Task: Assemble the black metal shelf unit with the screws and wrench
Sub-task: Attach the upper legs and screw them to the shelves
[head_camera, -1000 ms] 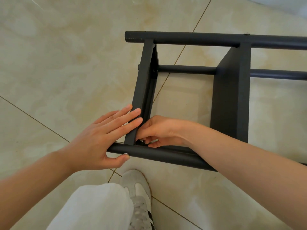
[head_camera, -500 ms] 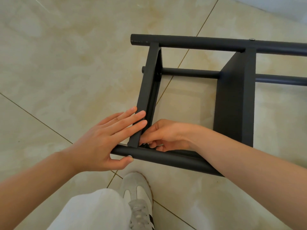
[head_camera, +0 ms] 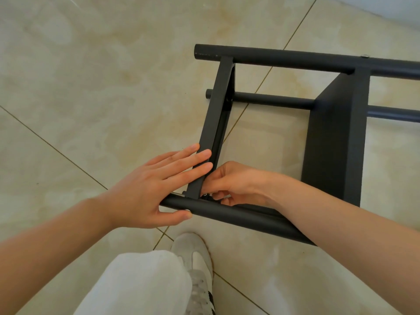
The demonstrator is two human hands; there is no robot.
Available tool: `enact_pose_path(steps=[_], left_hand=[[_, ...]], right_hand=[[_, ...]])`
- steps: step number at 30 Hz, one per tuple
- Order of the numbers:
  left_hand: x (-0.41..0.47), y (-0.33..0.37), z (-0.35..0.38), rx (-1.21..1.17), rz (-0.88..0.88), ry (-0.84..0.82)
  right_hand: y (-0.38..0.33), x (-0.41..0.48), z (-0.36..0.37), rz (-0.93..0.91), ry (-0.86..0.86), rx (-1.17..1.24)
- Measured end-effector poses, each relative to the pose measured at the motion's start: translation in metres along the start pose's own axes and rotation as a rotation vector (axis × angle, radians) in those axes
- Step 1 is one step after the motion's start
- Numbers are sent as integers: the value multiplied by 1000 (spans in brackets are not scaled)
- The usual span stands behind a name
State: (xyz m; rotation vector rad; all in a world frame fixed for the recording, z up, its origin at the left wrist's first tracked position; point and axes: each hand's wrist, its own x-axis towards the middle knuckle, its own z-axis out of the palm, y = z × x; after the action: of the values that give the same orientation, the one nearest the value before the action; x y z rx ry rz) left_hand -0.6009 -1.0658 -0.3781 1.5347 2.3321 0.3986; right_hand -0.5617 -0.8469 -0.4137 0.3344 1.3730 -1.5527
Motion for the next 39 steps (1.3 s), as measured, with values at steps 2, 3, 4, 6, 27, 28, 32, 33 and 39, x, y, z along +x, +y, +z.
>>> enact_pose_path(steps=[2,3,4,6,27,28,32,33,39], left_hand=[[0,0,-1,4,1,-8],[0,-1,-1,8,1,-9],[0,-1,-1,11,2,-10],[0,-1,-1,11,4,-9],[-1,0,0,-40,-16,-12],[-1,0,0,-40,-16,-12],[-1,0,0,-41,-15,-9],[-1,0,0,-43,-13,-7],[-1,0,2,-59,-10,10]], right_hand=[[-1,2,3,-1,30,-19],[-1,3,4,-1,33,-22],[-1,3,4,-1,31,-23],[-1,2,2,2,20,-29],[-1,4,4,50,-9,-32],[0,4,3,43,-17,-16],[1,0,-2,37,-69,21],[1,-1,-3,42,-73,23],[3,5,0,19,-50,86]])
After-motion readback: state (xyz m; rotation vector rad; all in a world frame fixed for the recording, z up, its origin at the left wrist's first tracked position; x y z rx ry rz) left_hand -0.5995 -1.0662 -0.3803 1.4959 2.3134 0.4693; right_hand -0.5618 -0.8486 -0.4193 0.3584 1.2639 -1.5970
